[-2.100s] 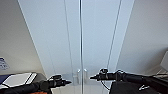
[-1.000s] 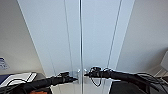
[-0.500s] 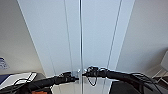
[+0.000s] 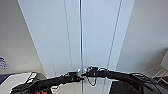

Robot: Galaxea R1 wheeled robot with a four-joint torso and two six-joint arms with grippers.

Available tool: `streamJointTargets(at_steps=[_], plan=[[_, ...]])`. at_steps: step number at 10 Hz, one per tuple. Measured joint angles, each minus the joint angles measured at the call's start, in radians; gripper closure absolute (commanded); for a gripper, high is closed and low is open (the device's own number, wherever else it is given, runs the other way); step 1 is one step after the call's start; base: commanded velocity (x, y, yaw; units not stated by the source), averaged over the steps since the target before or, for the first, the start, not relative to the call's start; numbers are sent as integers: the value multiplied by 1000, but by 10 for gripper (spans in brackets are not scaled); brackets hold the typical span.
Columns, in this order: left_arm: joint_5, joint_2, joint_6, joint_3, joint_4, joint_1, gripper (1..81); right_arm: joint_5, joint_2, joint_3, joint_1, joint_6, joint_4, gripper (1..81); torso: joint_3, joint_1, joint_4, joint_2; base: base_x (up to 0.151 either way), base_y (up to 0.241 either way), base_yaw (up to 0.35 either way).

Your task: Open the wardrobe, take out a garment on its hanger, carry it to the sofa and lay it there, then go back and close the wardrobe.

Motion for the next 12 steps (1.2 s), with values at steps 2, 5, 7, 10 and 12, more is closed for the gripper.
streamJointTargets(at_steps=[2, 5, 7, 10, 12], plan=[[25, 39, -4, -61, 16, 1, 10, 0, -2, 2, 0, 0, 0, 10, 0, 0, 0, 0, 0, 0, 0], [60, 73, -7, -109, 26, -3, 10, 20, -9, 28, -12, -5, -8, 10, 0, -2, 0, -1, 0, 0, 0], [54, 58, -7, -69, 46, 2, 10, 37, -37, 85, -22, -16, -22, 10, 0, -1, 0, -1, 0, 0, 0], [21, -26, 2, 90, 92, 16, 10, 49, -106, 217, -43, -23, -40, 10, 0, 1, 0, 0, 0, 0, 0], [13, -110, 5, 238, 106, 36, 10, 84, -154, 296, -70, -31, -54, 10, 0, 2, 0, 0, 0, 0, 0]])
